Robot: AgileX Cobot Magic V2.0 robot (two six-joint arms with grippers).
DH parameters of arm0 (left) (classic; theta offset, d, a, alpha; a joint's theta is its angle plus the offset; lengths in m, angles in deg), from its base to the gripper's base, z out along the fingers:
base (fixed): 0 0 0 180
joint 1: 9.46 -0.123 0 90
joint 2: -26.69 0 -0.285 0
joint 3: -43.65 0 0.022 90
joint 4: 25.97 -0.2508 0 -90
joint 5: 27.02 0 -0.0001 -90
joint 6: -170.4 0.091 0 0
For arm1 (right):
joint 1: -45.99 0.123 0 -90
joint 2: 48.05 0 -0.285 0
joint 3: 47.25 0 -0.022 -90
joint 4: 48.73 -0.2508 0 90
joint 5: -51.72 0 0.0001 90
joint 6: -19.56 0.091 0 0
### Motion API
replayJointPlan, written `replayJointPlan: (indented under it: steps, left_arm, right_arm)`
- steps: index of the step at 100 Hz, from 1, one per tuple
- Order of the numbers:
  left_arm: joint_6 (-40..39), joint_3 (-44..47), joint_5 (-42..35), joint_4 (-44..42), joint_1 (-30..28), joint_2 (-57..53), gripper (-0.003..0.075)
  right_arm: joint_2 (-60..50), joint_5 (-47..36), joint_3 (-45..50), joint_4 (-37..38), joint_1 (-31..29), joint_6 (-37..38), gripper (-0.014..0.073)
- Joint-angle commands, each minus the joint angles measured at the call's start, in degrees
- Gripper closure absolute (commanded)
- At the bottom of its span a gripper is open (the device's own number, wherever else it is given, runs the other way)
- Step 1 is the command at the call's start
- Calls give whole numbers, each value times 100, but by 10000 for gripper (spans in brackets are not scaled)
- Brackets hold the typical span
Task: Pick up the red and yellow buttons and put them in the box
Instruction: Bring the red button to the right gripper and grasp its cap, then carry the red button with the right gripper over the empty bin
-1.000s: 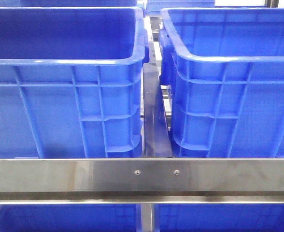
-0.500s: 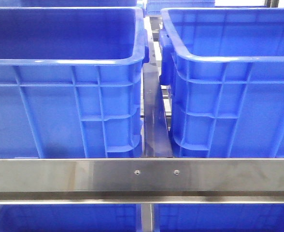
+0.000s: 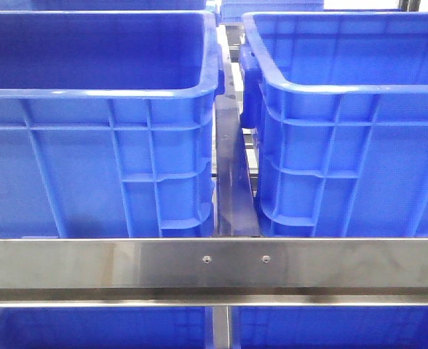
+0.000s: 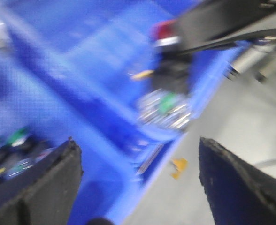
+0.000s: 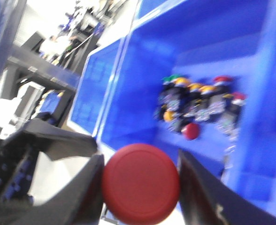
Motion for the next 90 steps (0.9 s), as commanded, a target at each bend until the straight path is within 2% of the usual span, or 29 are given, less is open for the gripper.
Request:
replayJointPlan:
  steps: [1, 32, 50, 64, 90]
  left_arm:
    - [-186, 60, -481, 174, -366, -344, 225]
    - [-250, 1539, -1237, 174, -1880, -1593, 225]
    - [-250, 2429, -1568, 174, -2492, -2414, 225]
    - [-250, 3066, -1817, 174, -2765, -3051, 225]
    - [-250, 3762, -1979, 71, -2811, -3848, 227]
  right_arm:
    - [-139, 68, -196, -218, -217, -105, 452]
    - [-139, -5, -196, -113, -530, -194, 452]
    - [-139, -177, -196, -109, -536, -358, 452]
    - [-139, -392, -196, -106, -536, -478, 452]
    - [-139, -1060, -196, -98, -536, -1037, 452]
